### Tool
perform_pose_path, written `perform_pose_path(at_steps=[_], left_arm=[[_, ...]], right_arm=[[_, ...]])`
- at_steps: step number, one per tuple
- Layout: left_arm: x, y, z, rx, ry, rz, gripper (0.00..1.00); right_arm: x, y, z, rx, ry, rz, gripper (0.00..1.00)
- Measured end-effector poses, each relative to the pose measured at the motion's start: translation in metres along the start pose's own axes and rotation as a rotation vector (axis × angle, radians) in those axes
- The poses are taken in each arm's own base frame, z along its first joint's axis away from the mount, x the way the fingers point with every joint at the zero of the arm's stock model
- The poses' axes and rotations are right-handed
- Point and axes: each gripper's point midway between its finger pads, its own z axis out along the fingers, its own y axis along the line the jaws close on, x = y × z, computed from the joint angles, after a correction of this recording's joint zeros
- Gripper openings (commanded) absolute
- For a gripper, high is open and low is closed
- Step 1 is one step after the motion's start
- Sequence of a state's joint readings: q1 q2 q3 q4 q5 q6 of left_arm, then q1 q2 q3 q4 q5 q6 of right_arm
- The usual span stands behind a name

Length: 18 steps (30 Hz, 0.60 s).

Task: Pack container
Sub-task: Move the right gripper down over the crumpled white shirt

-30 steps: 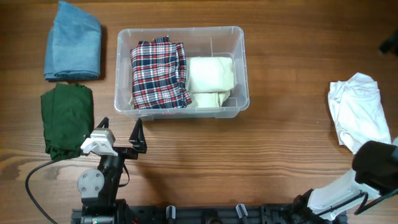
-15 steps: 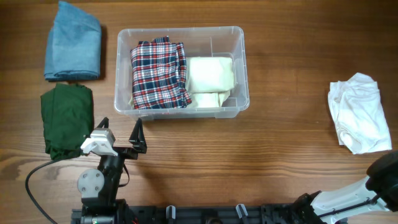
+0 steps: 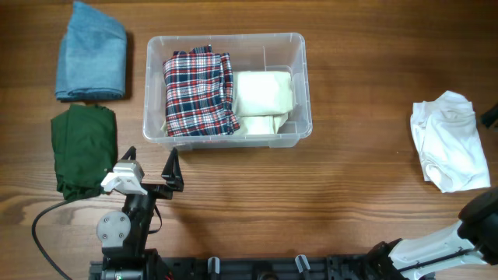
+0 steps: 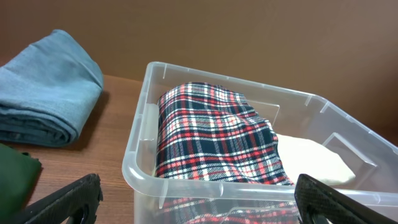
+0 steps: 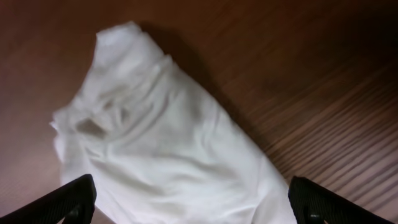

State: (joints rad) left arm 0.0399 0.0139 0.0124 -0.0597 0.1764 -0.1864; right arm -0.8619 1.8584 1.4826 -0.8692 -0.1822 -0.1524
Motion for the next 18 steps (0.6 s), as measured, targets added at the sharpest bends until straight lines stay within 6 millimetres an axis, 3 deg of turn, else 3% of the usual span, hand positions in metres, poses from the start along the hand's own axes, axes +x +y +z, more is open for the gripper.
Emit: perform_pose_path(at_steps=[6,11,13,14,18], left_arm=[[0.000,0.000,0.000,0.000,0.000,0.000,1.00],[0.000,0.000,0.000,0.000,0.000,0.000,1.00],[0.000,0.000,0.000,0.000,0.000,0.000,1.00],[0.000,0.000,0.000,0.000,0.000,0.000,1.00],[0.000,0.000,0.000,0.000,0.000,0.000,1.00]], right_arm=[[0.040,-0.002,0.035,-0.005,0.070,0.004,1.00],[0.051,-0.011,0.040,0.011,0.089,0.056,1.00],[0.067,-0.029,0.037,0.085,0.140,0.227,1.00],[0.084,-0.038,0.032,0.127,0.198,0.343,1.00],[0.111,-0.066,0.021,0.215,0.257,0.634,1.00]])
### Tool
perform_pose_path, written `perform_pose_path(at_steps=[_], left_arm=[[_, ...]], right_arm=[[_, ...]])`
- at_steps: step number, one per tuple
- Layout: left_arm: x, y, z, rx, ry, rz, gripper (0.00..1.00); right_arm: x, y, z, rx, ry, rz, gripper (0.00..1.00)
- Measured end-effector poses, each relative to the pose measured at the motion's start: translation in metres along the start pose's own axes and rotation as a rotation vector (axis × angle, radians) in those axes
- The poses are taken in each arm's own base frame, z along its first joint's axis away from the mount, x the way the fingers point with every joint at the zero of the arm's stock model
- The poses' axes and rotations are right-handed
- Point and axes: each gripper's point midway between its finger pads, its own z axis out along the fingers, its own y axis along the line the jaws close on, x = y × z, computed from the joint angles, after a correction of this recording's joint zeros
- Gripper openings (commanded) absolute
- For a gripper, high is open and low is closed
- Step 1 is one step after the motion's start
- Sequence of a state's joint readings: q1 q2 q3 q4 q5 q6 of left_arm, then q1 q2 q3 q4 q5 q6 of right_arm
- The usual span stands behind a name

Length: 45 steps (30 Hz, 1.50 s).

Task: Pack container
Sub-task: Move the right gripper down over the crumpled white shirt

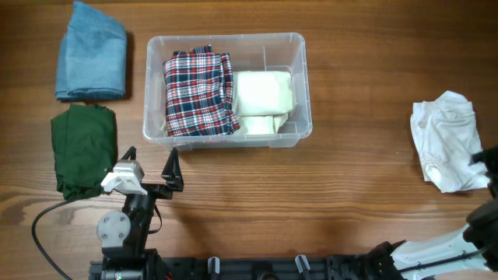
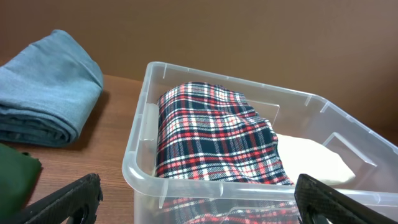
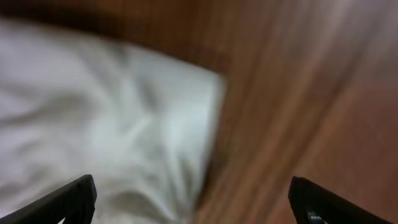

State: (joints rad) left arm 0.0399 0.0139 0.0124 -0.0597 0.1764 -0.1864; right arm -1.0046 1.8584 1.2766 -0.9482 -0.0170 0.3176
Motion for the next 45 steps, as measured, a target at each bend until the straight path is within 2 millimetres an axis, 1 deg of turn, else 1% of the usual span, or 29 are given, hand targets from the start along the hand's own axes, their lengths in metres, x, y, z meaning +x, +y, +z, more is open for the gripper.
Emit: perform_pose_path(at_steps=[3,5,9,11,15,23,26,30,33,40,45], left_arm=[[0.000,0.000,0.000,0.000,0.000,0.000,1.00],[0.000,0.000,0.000,0.000,0.000,0.000,1.00],[0.000,0.000,0.000,0.000,0.000,0.000,1.00],[0.000,0.000,0.000,0.000,0.000,0.000,1.00],[0.000,0.000,0.000,0.000,0.000,0.000,1.00],[0.000,0.000,0.000,0.000,0.000,0.000,1.00],[0.000,0.000,0.000,0.000,0.000,0.000,1.00],[0.000,0.000,0.000,0.000,0.000,0.000,1.00],[0.000,0.000,0.000,0.000,0.000,0.000,1.00],[0.000,0.000,0.000,0.000,0.000,0.000,1.00],[0.000,0.000,0.000,0.000,0.000,0.000,1.00]], right_arm=[[0.001,-0.017,0.000,0.009,0.019,0.128,1.00],[0.001,-0.020,0.002,0.010,0.021,0.160,1.00],[0.008,-0.019,0.021,-0.011,0.018,0.172,1.00],[0.014,-0.013,0.037,-0.064,0.016,0.161,1.00],[0.008,-0.003,0.035,-0.138,-0.055,0.154,1.00],[0.004,-0.001,0.035,-0.188,-0.155,0.162,0.99],[-0.007,0.006,0.034,-0.237,-0.222,0.161,0.99],[-0.007,0.008,0.034,-0.261,-0.277,0.167,0.98],[-0.007,0.008,0.034,-0.258,-0.302,0.168,0.95],[-0.013,0.013,0.034,-0.267,-0.341,0.156,0.95],[-0.015,0.014,0.033,-0.258,-0.315,0.142,0.95]])
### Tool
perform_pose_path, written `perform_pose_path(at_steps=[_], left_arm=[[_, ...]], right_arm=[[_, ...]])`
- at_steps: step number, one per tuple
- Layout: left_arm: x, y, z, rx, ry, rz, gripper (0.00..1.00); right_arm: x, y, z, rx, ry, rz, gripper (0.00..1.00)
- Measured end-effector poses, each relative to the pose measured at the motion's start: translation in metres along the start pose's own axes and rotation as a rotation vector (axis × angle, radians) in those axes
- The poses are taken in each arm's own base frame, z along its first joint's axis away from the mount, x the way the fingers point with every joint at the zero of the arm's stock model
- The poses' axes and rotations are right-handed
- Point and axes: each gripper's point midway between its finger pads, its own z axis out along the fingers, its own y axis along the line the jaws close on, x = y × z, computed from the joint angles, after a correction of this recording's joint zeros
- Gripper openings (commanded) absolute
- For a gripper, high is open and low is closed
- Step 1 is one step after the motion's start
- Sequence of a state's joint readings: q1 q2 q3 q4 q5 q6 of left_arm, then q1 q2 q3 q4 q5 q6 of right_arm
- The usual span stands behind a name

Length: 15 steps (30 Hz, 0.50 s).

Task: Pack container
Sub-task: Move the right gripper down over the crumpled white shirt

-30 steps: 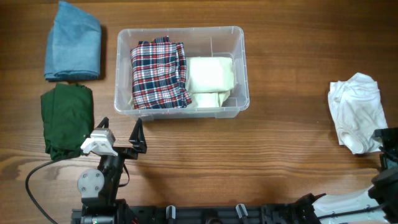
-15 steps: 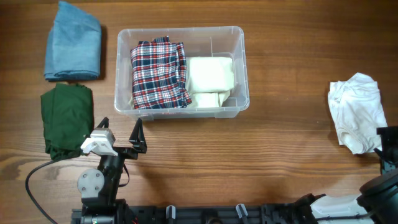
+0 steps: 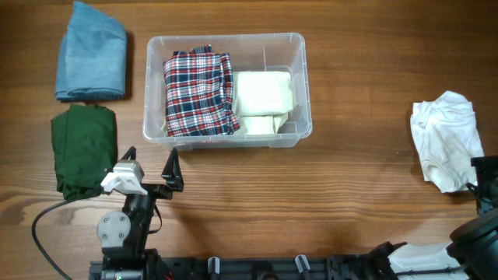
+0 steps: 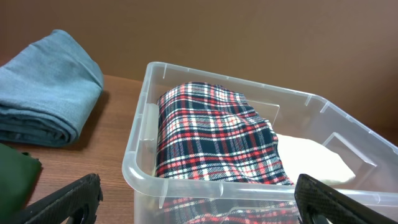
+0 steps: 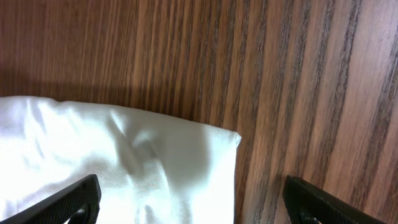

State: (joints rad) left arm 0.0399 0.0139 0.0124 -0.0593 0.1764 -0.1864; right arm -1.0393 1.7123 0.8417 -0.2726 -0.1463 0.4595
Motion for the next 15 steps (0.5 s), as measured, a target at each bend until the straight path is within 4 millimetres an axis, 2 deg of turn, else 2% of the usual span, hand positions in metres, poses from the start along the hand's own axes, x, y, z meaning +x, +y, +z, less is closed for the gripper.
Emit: perform_pose_path(at_steps=[3,7,8,11,13,15], left_arm=[[0.000,0.000,0.000,0.000,0.000,0.000,1.00],[0.000,0.000,0.000,0.000,0.000,0.000,1.00],[0.000,0.000,0.000,0.000,0.000,0.000,1.00],[0.000,0.000,0.000,0.000,0.000,0.000,1.00],[0.000,0.000,0.000,0.000,0.000,0.000,1.00],[0.000,0.000,0.000,0.000,0.000,0.000,1.00]], right_arm=[[0.000,0.001,-0.002,0.011,0.033,-0.006,0.95],[0.027,0.010,-0.013,0.004,0.149,-0.032,0.98],[0.028,0.013,-0.019,-0.005,0.150,-0.045,0.98],[0.008,0.034,-0.049,-0.079,0.055,-0.108,0.98],[-0.010,0.055,-0.073,-0.135,-0.027,-0.176,0.98],[-0.018,0.079,-0.090,-0.184,-0.082,-0.257,0.99]])
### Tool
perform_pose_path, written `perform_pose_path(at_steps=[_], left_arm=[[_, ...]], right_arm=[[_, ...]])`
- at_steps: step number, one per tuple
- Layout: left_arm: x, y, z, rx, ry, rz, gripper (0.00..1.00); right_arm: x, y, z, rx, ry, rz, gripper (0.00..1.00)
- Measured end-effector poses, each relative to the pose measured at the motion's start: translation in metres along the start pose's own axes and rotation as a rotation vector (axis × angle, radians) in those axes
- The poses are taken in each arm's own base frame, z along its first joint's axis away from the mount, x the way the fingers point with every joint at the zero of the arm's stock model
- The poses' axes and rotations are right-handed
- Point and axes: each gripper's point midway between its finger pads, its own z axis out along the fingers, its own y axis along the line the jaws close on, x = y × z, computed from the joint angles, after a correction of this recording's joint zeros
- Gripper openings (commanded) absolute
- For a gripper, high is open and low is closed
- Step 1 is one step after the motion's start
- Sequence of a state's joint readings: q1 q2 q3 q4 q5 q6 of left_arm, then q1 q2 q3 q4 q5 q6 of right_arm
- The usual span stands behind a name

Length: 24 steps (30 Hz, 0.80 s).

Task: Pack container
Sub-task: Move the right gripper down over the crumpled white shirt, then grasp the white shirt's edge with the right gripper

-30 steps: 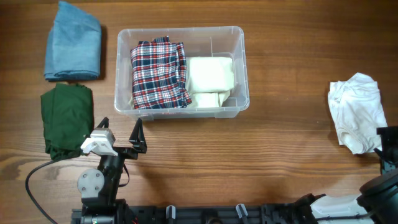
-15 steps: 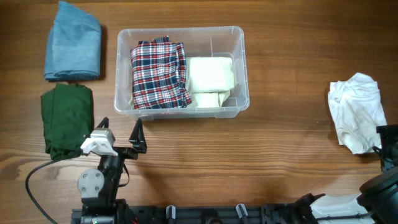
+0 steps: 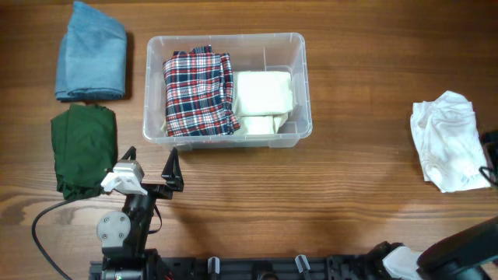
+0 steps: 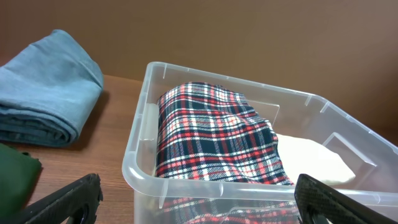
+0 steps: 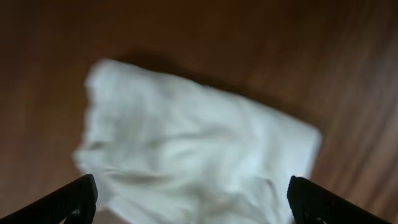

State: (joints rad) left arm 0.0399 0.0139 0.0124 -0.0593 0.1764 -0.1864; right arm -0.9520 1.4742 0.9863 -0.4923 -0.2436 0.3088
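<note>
A clear plastic container (image 3: pixel 305 93) stands at the table's middle back, holding a folded plaid cloth (image 3: pixel 198 92) and a cream cloth (image 3: pixel 264 99). A crumpled white cloth (image 3: pixel 447 140) lies at the far right. My right gripper (image 3: pixel 490 159) sits at that cloth's right edge, open, with the white cloth (image 5: pixel 193 155) blurred between its wide fingertips (image 5: pixel 68 202). My left gripper (image 3: pixel 148 173) rests open near the front left, facing the container (image 4: pixel 186 180). A folded blue cloth (image 3: pixel 92 53) and a green cloth (image 3: pixel 82 148) lie at the left.
The left arm's base and cable (image 3: pixel 47 222) occupy the front left edge. Bare wood lies between the container and the white cloth.
The right gripper has shifted up along the white cloth's right edge, and its camera now looks over the whole cloth instead of one corner. Left arm unchanged.
The right gripper looked down on the white cloth from the far right edge. It then sat at the cloth's lower right, then beside its lower corner close to the table, and now faces the cloth from its right side. Left arm and container stayed still.
</note>
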Motion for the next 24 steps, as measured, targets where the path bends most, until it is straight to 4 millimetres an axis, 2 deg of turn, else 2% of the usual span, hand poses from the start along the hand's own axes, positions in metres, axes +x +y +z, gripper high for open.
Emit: perform_pose_path(at_steps=[7,9,10,13,17,19,23,24], left_arm=[[0.000,0.000,0.000,0.000,0.000,0.000,1.00],[0.000,0.000,0.000,0.000,0.000,0.000,1.00],[0.000,0.000,0.000,0.000,0.000,0.000,1.00],[0.000,0.000,0.000,0.000,0.000,0.000,1.00],[0.000,0.000,0.000,0.000,0.000,0.000,1.00],[0.000,0.000,0.000,0.000,0.000,0.000,1.00],[0.000,0.000,0.000,0.000,0.000,0.000,1.00],[0.000,0.000,0.000,0.000,0.000,0.000,1.00]], right_arm=[[-0.019,0.096,-0.001,-0.226,-0.157,-0.411,1.00],[-0.025,0.108,-0.003,-0.257,-0.204,-0.467,1.00],[-0.028,0.109,-0.002,-0.258,-0.217,-0.485,1.00],[-0.023,0.095,0.010,-0.191,-0.184,-0.513,1.00],[0.002,0.064,0.031,-0.076,-0.053,-0.503,1.00],[0.014,0.054,0.037,-0.044,0.005,-0.486,0.89],[0.039,0.039,0.036,-0.001,0.119,-0.373,0.28],[0.044,0.037,0.035,0.006,0.140,-0.352,0.19]])
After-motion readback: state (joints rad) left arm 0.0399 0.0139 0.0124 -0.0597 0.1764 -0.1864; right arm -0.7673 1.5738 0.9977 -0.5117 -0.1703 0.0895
